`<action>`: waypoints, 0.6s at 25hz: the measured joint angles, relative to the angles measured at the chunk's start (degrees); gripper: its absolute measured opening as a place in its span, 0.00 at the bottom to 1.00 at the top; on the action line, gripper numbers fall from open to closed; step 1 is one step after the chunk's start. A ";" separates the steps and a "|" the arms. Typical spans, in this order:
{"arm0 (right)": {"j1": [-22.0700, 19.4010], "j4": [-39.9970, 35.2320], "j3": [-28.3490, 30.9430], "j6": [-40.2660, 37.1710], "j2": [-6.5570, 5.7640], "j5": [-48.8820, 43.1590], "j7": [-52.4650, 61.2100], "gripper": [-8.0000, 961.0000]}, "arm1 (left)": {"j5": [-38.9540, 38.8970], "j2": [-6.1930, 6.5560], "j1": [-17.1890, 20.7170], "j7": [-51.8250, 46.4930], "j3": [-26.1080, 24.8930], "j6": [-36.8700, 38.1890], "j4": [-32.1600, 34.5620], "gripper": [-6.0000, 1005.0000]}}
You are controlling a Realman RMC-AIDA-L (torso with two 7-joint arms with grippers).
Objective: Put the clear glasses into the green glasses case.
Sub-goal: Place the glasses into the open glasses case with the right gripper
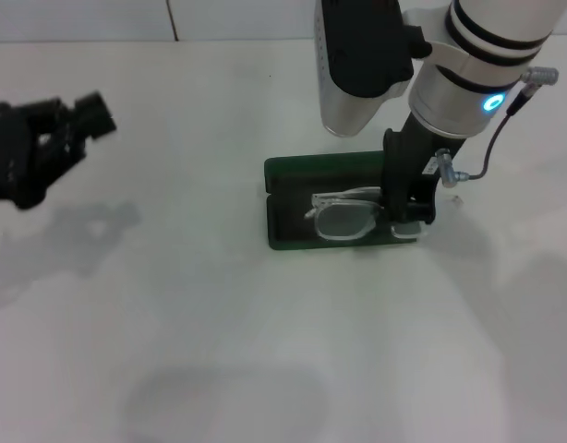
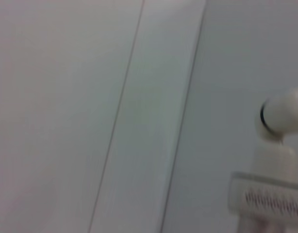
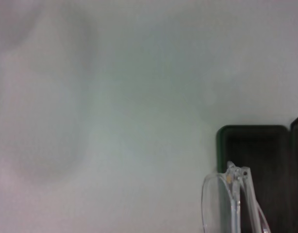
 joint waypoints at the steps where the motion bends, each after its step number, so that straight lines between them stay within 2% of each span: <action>1: -0.21 -0.13 0.06 0.33 0.00 -0.01 -0.21 0.08 | 1.91 0.42 0.27 -0.22 -0.01 0.29 0.70 0.14; 5: -0.47 0.05 0.40 1.25 -0.07 -0.04 -0.64 0.08 | 6.85 1.00 1.28 -0.71 0.00 1.32 2.34 0.14; 9: -0.52 0.24 0.14 3.10 -0.09 -0.07 -1.74 0.08 | 8.05 1.08 2.94 -0.86 0.06 1.43 3.01 0.14; 15: 0.84 2.53 0.02 5.05 -0.11 -0.55 -2.96 0.08 | 10.67 1.02 3.17 -1.31 0.09 2.00 3.04 0.14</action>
